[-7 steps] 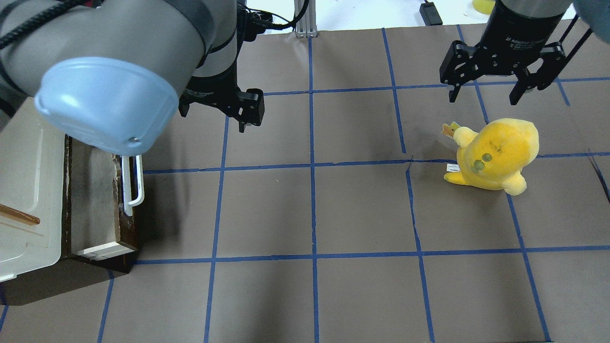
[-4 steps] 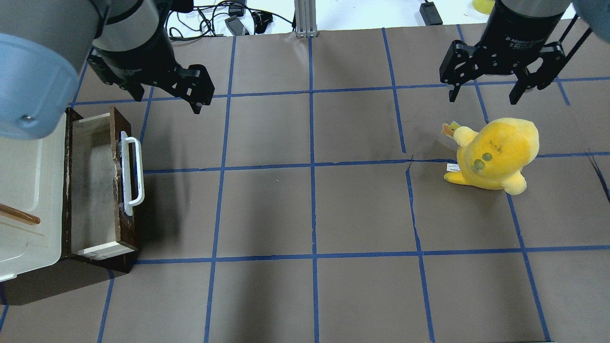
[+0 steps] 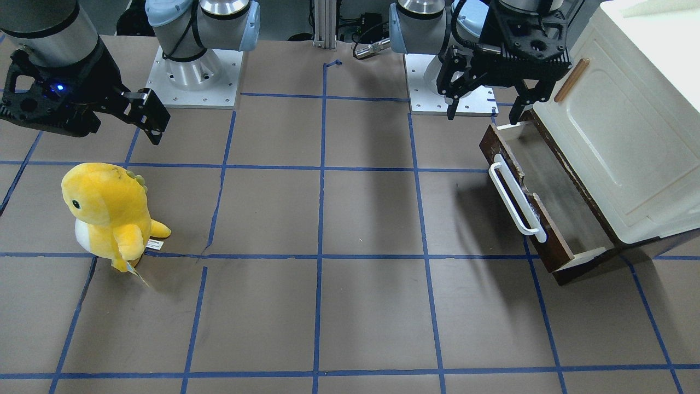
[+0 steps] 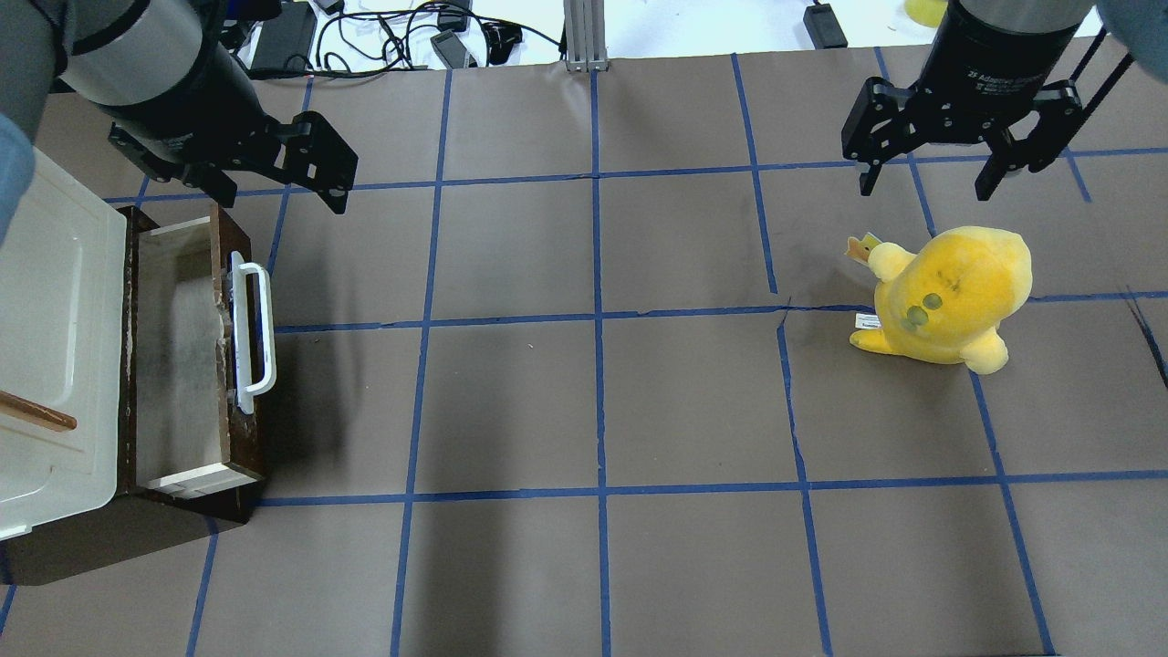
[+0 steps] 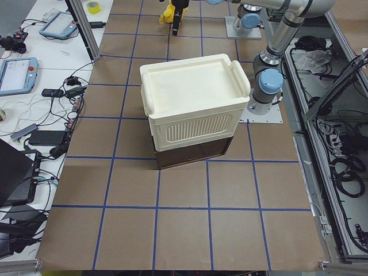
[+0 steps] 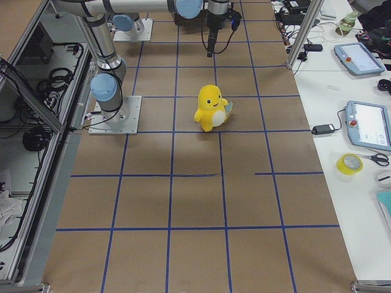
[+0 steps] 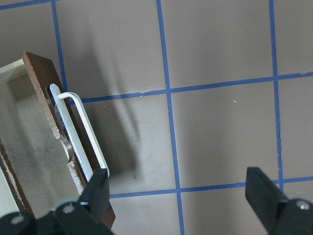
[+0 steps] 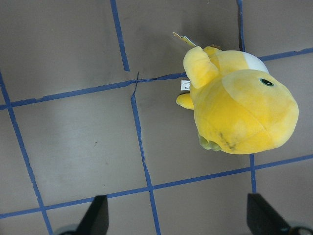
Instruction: Pull drawer sideways
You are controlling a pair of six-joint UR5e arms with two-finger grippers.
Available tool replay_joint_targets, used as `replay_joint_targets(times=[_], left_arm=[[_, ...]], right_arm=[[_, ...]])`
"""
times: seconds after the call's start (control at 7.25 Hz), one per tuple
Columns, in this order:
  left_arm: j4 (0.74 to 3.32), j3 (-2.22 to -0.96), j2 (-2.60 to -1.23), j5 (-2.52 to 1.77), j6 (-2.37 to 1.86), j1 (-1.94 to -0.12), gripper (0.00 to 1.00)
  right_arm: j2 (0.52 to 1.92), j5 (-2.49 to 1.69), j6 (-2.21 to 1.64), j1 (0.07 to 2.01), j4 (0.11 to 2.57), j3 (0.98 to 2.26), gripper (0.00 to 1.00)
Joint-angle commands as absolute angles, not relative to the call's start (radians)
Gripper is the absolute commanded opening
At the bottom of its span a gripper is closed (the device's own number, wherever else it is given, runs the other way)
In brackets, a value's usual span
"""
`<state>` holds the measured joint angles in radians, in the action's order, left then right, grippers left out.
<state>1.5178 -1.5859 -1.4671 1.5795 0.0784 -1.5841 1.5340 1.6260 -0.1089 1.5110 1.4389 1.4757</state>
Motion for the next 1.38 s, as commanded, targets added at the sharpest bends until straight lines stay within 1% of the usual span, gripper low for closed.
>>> replay_joint_targets(times=[0.0, 1.24], left_arm=[[1.517, -1.608, -1.450, 1.533, 0.080, -1.577, 1.00], [1.489, -1.609, -1.443, 1.586, 0.077, -1.582, 1.00]], right_arm=[[1.534, 1.626, -0.109, 1.511, 1.439, 1.476, 1.00], [1.534, 1.626, -0.109, 1.511, 1.439, 1.476, 1.00]])
